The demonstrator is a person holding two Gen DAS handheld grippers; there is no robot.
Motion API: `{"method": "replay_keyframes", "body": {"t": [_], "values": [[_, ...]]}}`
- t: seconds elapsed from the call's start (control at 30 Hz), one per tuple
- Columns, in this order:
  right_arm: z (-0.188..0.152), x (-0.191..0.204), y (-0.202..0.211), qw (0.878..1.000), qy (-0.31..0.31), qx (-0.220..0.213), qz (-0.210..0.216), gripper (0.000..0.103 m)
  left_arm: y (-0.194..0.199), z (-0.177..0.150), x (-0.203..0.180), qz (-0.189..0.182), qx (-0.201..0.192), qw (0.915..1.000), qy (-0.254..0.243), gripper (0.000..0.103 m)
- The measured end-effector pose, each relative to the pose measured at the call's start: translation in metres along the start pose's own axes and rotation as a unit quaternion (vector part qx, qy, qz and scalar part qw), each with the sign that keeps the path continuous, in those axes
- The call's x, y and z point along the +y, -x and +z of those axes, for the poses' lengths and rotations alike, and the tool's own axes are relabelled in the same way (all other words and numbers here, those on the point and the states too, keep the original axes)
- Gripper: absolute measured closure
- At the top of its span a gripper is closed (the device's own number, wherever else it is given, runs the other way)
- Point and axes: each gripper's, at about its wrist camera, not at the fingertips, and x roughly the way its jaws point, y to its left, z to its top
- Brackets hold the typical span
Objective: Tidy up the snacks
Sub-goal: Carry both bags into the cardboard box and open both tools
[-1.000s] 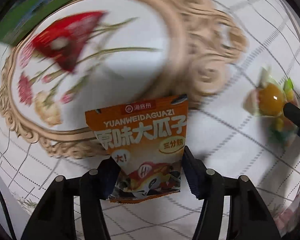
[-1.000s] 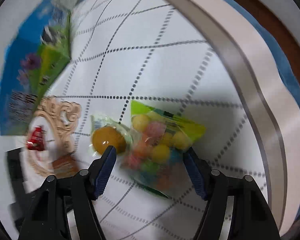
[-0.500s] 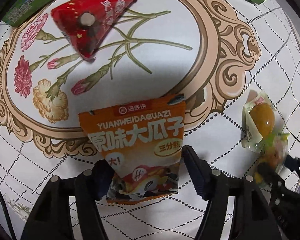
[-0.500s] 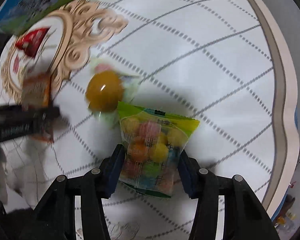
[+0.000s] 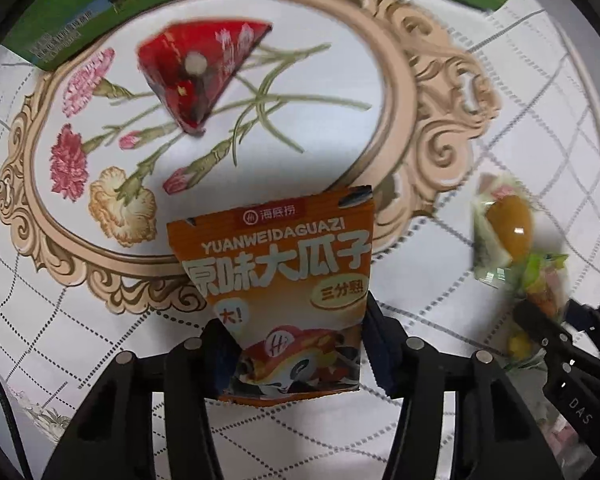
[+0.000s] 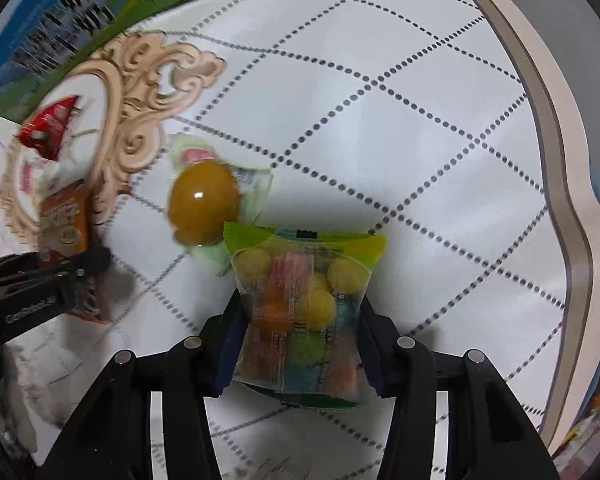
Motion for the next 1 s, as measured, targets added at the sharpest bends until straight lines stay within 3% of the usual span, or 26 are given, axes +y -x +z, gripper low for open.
{"method": "replay_keyframes", "body": {"t": [0.13,0.33,0.47,0.57,0.77,1.0], "values": [[-0.005,0.002,0.029,0.999,-0.002,-0.014,0.040,0.050,0.040,0.006,-0.003,-0.032,-0.020,0.9992,-0.012,0.052],[0.014,0.019,0.092,0.993,0.010,-0.063,0.098,0.050,0.132,0.029,-0.006,-0.088,-0.087,0.9920,-0.023,0.052],[0.058,0.043,0.133,0.986,0.033,-0.108,0.124,0.050,0.177,0.058,0.008,-0.101,-0.129,0.9863,-0.018,0.052],[0.103,0.065,0.157,0.980,0.050,-0.142,0.131,0.050,0.204,0.094,0.029,-0.091,-0.156,0.9836,-0.003,0.052],[0.202,0.102,0.180,0.975,0.076,-0.182,0.107,0.050,0.206,0.167,0.070,-0.063,-0.151,0.9860,0.035,0.052],[0.290,0.125,0.134,0.984,0.081,-0.149,0.056,0.050,0.146,0.228,0.111,-0.026,-0.104,0.9924,0.060,0.052]]}}
